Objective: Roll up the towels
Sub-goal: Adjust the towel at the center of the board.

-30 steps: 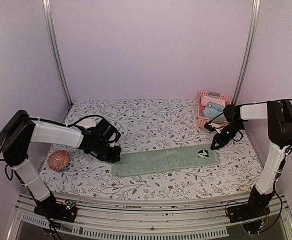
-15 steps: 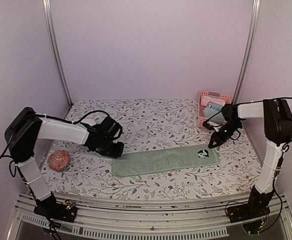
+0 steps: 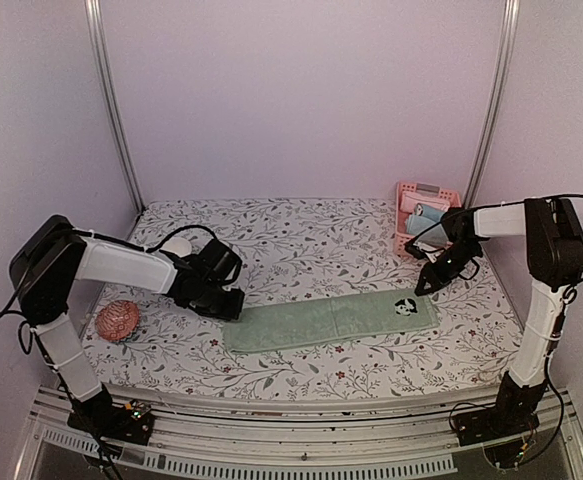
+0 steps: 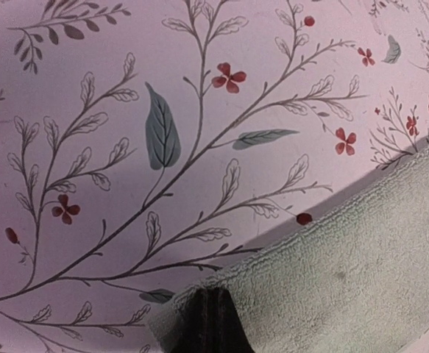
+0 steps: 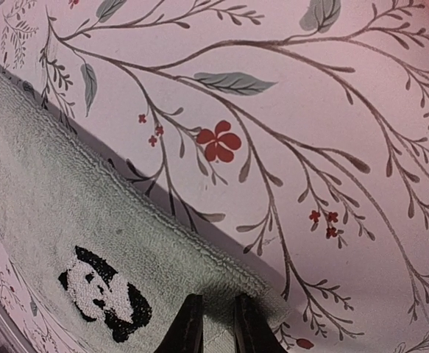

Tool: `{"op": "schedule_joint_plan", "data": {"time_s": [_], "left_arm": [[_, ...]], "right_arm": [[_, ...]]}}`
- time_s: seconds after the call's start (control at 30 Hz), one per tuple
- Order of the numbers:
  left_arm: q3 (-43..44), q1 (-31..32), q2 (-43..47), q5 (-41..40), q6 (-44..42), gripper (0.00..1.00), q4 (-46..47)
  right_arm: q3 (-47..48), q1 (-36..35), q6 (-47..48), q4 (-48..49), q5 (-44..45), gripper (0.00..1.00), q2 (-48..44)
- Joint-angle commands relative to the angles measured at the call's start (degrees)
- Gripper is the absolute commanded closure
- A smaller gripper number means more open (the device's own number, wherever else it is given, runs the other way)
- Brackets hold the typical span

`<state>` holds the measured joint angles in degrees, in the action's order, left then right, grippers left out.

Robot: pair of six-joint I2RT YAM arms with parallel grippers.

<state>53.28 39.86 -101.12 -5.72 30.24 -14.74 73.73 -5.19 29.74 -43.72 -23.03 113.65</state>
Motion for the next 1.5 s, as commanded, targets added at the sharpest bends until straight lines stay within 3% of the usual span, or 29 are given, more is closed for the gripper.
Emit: {"op": "schedule_joint_plan", "data": {"time_s": [0.0,0.17,0.37,0.5,0.8,1.13,1.33,1.47], "left_arm": [[-0.7,0.83,3.92,-1.85,-0.21,1.0,-0.84],[-3.06,3.69,10.41,-0.17,0.98,1.0,-1.81],[-10.7,7.22,13.86,7.72,3.77,1.0,1.9],[-14.15,9.97,13.99,7.89,6.85,1.0,2.26],[-18.03,14.87,11.96,7.75,9.65,1.0,3.68],[-13.7,20.55,11.06,7.72,8.04,1.0,3.09],[-7.88,21.89,9.11,8.09,4.49,1.0,2.16],[-7.37,23.13,10.76,6.18,4.5,0.85,4.05]], "right_arm": [[-0.42,0.91,0.71,-0.28,1.12,0.83,0.16],[-0.88,0.02,3.06,-5.25,-5.76,0.77,-6.78],[-5.85,-0.6,3.98,-7.88,-7.12,0.76,-11.2],[-9.96,-1.15,6.0,-9.0,-7.9,0.77,-11.12],[-17.25,-0.02,10.81,-7.44,0.84,0.79,-7.01],[-15.45,11.42,14.34,-11.13,9.36,0.8,-6.0],[-6.43,13.69,15.03,-18.61,3.0,0.79,-7.45],[-1.55,13.74,10.74,-18.71,0.91,0.75,-8.08]]}}
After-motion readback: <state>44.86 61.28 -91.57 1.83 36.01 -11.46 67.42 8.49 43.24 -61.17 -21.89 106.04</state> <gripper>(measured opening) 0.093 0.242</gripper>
